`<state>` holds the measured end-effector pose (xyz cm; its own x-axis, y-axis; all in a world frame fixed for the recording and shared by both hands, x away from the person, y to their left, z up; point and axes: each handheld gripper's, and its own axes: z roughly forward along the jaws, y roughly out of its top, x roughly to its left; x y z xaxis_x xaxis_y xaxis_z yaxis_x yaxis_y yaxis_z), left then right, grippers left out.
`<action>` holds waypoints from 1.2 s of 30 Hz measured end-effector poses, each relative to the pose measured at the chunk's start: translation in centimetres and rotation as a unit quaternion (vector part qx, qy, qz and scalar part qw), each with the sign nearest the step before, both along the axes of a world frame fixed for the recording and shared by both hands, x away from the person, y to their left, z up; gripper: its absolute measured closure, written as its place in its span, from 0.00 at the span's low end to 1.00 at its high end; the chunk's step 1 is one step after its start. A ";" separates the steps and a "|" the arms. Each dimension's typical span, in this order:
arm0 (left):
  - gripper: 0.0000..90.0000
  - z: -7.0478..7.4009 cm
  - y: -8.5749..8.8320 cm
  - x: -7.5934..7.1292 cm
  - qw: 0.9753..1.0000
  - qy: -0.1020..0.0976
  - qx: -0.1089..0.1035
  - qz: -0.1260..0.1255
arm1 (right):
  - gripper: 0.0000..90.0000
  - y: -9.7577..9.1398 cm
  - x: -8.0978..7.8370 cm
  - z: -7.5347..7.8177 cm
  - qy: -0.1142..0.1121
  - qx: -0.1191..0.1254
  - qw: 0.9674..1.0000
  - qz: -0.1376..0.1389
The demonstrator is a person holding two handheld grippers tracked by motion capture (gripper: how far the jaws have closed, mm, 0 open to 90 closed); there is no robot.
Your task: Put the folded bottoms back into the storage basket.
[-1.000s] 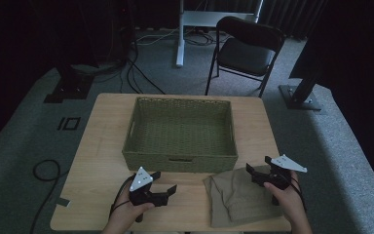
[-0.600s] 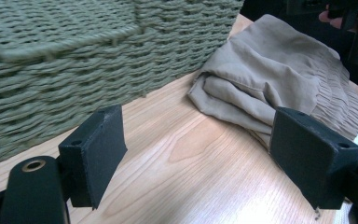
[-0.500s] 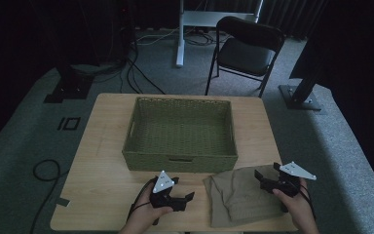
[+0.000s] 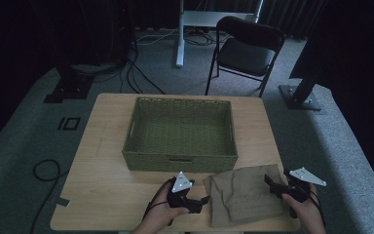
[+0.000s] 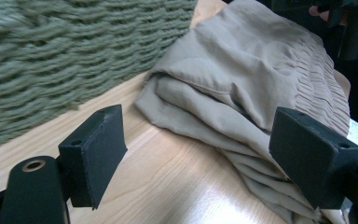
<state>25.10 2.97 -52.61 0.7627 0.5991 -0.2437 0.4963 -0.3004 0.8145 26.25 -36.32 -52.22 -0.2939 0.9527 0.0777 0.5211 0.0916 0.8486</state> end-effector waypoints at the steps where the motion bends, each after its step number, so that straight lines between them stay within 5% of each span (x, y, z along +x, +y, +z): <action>1: 0.21 -0.1 -0.2 0.1 1.000 0.001 0.001 -0.001 | 0.14 0.0 0.0 0.0 0.000 0.000 1.000 0.000; 14: 0.21 -0.7 -2.9 1.0 0.999 0.042 -0.002 -0.005 | 0.14 -0.7 0.1 -1.1 0.018 0.005 1.000 -0.005; 20: 0.21 -1.6 -4.1 1.6 0.998 0.059 0.018 -0.005 | 0.14 -0.6 0.4 -1.5 0.026 0.006 1.000 -0.002; 36: 0.20 -2.4 -6.2 2.8 0.997 0.071 0.026 0.005 | 0.15 -0.4 0.8 -2.8 0.058 -0.001 0.998 0.007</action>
